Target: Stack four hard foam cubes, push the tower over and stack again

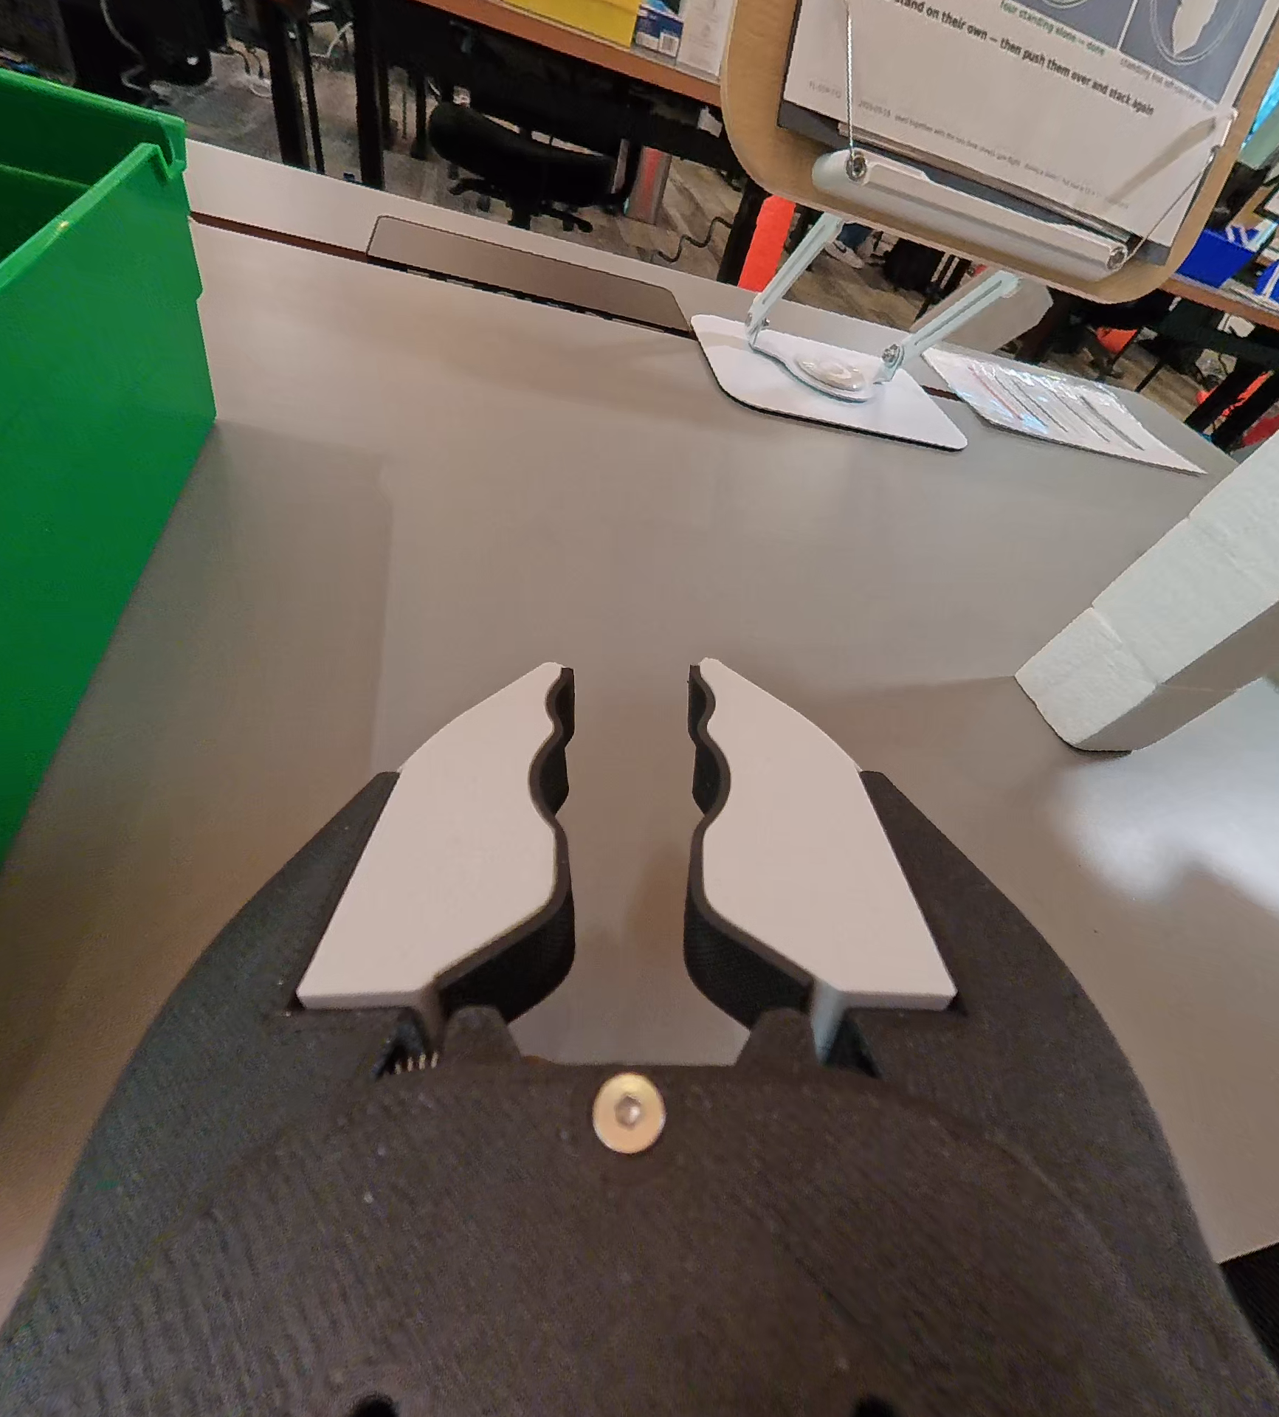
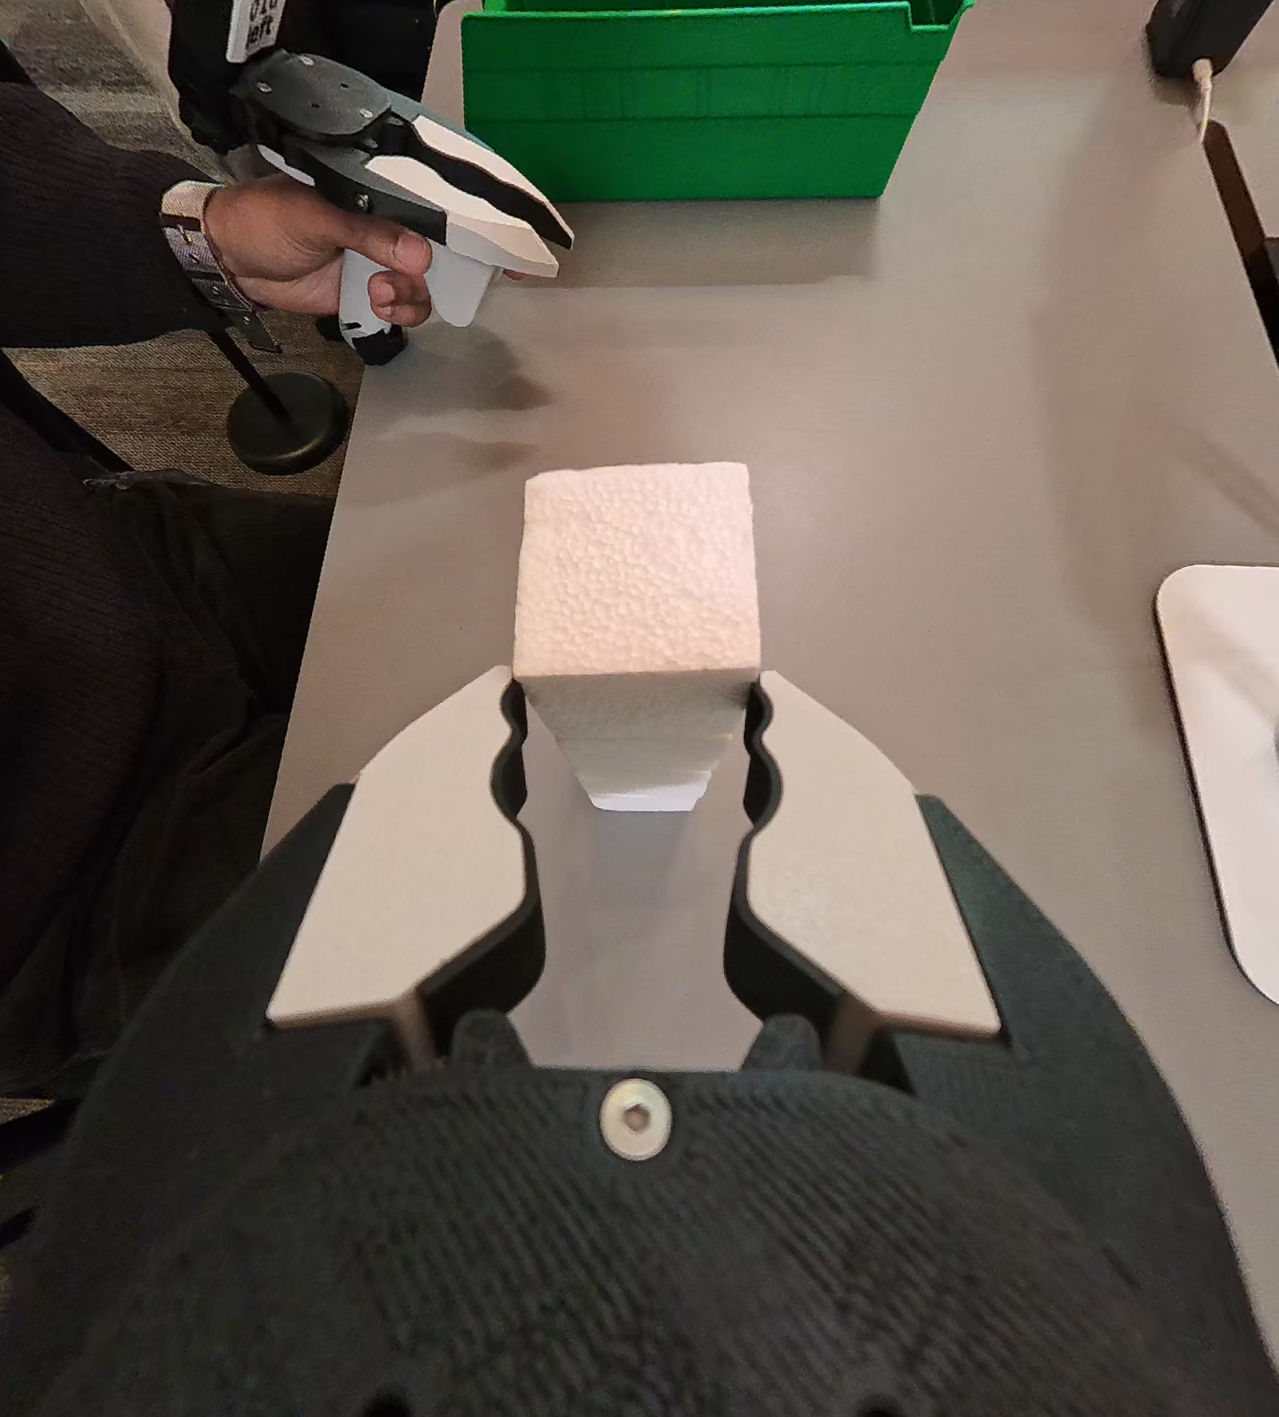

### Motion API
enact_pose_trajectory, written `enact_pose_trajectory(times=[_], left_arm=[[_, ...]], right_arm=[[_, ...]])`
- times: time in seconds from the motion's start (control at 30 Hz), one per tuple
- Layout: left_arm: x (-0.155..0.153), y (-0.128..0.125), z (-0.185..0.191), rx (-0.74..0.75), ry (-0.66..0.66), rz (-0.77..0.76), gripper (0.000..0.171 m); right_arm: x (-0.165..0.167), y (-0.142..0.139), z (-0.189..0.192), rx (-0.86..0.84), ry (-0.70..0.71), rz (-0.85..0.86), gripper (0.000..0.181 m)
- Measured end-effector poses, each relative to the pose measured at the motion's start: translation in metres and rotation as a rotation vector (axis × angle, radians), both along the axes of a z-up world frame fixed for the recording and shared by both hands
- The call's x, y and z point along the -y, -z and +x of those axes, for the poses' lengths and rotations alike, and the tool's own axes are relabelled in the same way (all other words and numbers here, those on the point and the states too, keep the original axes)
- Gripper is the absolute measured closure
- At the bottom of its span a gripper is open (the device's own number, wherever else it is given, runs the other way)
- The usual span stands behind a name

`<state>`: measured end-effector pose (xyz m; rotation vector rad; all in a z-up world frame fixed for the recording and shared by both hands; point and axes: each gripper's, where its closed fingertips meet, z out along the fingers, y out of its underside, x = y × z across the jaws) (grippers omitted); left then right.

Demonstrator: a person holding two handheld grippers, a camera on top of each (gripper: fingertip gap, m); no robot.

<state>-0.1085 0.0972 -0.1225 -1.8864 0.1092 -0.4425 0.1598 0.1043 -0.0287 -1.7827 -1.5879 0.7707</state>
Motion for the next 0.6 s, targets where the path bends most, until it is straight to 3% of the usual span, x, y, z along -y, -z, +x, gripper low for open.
enact_pose_trajectory(times=[0.5, 0.6], left_arm=[[0.0006, 0.0002, 0.0011, -0.001, 0.003, -0.002, 0.143], [0.0006, 0.0004, 0.0011, 0.001, 0.003, -0.003, 0.143]], right_arm=[[0.0006, 0.0009, 0.0022, 0.017, 0.008, 0.027, 0.125], [-0.0004, 0.0033, 0.0023, 0.036, 0.014, 0.042, 0.117]])
